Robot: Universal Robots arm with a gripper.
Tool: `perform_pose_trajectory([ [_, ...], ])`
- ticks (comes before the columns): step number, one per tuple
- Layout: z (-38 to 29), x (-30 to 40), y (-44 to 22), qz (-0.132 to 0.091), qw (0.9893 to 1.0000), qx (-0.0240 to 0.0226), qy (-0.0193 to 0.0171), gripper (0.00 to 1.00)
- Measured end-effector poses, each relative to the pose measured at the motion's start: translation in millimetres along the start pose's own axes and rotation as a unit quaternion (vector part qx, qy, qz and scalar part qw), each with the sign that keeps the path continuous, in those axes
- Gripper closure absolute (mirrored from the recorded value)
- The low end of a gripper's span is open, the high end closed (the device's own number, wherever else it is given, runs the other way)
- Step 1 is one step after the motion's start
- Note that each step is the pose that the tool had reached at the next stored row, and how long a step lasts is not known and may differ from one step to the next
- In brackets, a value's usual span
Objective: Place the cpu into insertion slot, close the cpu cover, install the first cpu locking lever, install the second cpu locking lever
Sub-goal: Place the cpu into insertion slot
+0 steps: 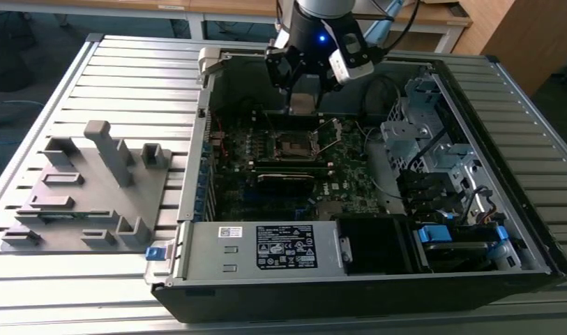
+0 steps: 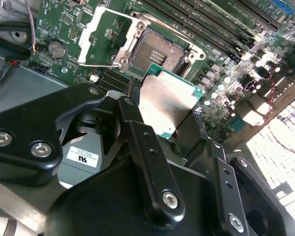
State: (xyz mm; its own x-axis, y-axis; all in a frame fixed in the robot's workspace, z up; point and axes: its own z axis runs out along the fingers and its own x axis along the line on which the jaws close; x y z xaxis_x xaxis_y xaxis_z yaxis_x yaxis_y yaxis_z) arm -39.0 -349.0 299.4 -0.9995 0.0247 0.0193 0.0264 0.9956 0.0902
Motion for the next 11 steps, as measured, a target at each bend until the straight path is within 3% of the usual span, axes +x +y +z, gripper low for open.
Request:
perform_pose_trajectory([
  [11, 9.2, -0.2, -0.8, 0.0, 1.0, 0.0001, 0.0, 0.46],
])
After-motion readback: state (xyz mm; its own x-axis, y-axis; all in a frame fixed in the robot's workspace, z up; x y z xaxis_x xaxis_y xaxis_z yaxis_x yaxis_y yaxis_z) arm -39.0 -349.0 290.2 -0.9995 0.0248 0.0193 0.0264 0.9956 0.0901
